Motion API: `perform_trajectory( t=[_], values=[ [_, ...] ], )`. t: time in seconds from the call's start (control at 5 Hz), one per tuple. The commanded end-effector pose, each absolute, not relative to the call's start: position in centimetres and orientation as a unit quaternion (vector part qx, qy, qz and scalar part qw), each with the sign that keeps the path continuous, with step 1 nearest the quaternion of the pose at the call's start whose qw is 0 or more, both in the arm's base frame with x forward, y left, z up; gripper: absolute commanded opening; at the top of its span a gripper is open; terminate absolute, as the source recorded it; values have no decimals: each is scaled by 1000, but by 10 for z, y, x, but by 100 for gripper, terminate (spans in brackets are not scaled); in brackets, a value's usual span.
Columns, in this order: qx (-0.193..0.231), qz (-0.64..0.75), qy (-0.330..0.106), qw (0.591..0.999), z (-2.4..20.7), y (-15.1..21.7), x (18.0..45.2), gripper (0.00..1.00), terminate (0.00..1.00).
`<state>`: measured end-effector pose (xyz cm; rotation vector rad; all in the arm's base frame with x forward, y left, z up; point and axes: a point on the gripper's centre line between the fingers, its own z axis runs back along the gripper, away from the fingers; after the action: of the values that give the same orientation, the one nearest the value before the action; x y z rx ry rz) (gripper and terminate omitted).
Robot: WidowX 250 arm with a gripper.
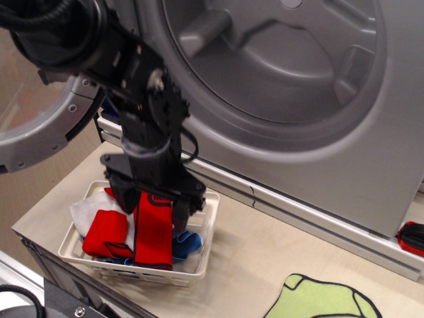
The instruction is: Put clothes in laundry machine
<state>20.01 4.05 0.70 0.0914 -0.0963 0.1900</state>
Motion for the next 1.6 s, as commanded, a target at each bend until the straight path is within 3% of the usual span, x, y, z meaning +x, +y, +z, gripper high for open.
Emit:
perform_trajectory(
  t=[0.0, 0.2, 0.4, 1.0, 1.2, 1.4],
  values=[
    [86, 110, -50, 989, -10, 35, 207, 100, 0],
    [118, 120, -66, 984, -24, 42, 206, 100, 0],
    [122, 124, -68, 982, -30, 48, 206, 100, 0],
    [58, 167, -57, 982, -50, 64, 204, 100, 0],
    [21, 151, -57, 987, -52, 63, 205, 0, 0],
    [-11, 135, -69, 988, -41, 63, 207, 0, 0]
  ],
)
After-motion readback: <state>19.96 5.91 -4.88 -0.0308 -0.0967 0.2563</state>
